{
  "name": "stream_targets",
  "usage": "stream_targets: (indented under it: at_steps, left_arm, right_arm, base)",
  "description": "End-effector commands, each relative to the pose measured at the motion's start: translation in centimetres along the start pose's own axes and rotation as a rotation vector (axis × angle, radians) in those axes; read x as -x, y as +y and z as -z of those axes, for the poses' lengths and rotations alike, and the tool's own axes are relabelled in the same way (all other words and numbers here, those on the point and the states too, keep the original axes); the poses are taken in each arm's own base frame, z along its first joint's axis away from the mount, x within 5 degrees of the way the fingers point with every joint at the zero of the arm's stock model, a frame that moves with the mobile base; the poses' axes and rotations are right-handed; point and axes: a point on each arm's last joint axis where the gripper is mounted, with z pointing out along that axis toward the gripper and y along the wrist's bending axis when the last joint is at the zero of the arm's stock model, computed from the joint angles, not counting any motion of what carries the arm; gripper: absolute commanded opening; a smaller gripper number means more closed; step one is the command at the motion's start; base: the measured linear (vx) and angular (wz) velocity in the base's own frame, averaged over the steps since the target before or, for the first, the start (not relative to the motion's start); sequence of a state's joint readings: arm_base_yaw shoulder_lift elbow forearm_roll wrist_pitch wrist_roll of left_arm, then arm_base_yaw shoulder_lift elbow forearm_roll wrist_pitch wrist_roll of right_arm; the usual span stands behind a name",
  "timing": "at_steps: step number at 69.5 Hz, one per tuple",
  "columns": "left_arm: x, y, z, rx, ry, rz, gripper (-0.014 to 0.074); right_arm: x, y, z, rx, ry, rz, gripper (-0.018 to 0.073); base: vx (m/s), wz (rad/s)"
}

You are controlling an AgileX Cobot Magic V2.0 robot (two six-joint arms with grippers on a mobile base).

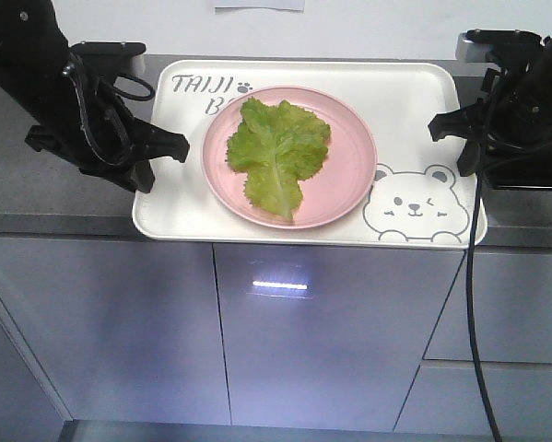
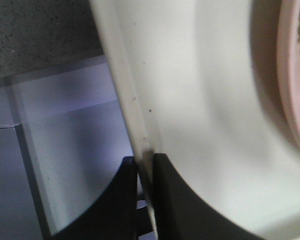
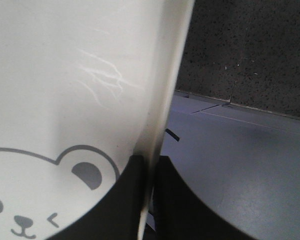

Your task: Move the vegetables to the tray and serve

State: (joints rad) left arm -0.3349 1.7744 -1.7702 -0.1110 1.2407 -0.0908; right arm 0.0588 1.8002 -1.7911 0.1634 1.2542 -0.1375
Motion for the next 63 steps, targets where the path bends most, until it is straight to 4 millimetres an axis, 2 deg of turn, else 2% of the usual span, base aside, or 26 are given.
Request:
stream_targets:
  at_steps: [1, 63]
  left_arm:
    - [0.63, -2.77, 3.53, -0.179, -0.167, -0.008, -0.0006]
    - [0.63, -2.77, 3.53, -0.179, -0.167, -0.008, -0.0006]
  right_arm:
    - [-0.08, 2.41, 3.09, 0.136, -0.070, 0.035, -0.0008]
    - [-0.08, 2.41, 3.09, 0.136, -0.070, 0.035, -0.0008]
  base:
    - [0.05, -0.01]
    - [0.05, 0.01]
